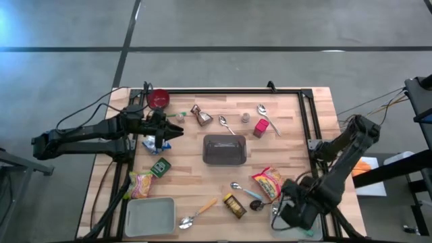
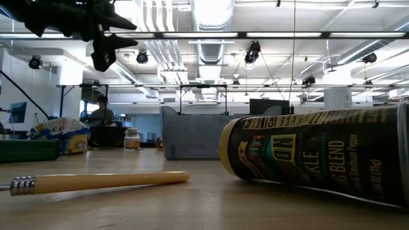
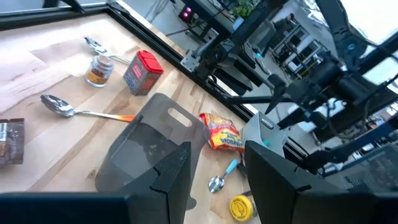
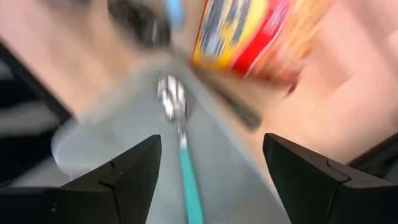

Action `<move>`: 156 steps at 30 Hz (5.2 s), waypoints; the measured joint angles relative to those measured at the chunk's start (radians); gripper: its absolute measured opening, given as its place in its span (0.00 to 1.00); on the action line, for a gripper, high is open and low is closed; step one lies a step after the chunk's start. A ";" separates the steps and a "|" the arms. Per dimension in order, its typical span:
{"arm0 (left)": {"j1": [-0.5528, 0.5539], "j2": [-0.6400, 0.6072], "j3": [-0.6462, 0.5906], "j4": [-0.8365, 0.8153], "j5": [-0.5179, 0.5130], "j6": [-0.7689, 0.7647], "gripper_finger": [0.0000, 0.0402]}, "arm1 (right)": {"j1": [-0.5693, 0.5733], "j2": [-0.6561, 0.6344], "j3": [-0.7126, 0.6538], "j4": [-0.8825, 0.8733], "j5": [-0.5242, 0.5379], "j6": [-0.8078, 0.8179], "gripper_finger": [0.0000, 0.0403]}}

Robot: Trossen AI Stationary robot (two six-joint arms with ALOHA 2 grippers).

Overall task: Pick & Place Food Item
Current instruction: Put the red noodle pack into the black bin

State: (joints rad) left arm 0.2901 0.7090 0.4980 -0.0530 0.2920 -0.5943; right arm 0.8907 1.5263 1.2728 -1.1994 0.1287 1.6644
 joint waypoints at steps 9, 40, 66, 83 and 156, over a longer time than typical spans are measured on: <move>0.000 0.000 0.000 0.003 -0.009 -0.037 0.38 | -0.240 -0.133 -0.098 -0.014 0.050 -0.070 0.70; 0.000 0.000 0.000 -0.004 -0.003 -0.095 0.38 | -0.720 -0.295 -0.652 0.515 -0.215 -0.575 0.70; 0.000 0.000 0.000 -0.004 -0.003 -0.091 0.38 | -0.722 -0.158 -0.660 0.663 -0.267 -0.624 0.05; 0.000 0.000 0.001 -0.004 -0.003 -0.091 0.38 | -0.721 -0.272 -0.587 0.618 -0.254 -0.643 0.02; 0.000 0.000 0.001 -0.015 -0.011 -0.094 0.38 | -1.225 0.323 0.095 1.196 -1.189 -1.619 0.02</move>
State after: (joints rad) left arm 0.2897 0.7090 0.4988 -0.0677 0.2806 -0.6888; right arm -0.3346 1.8488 1.3678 -0.0030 -1.0601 0.0456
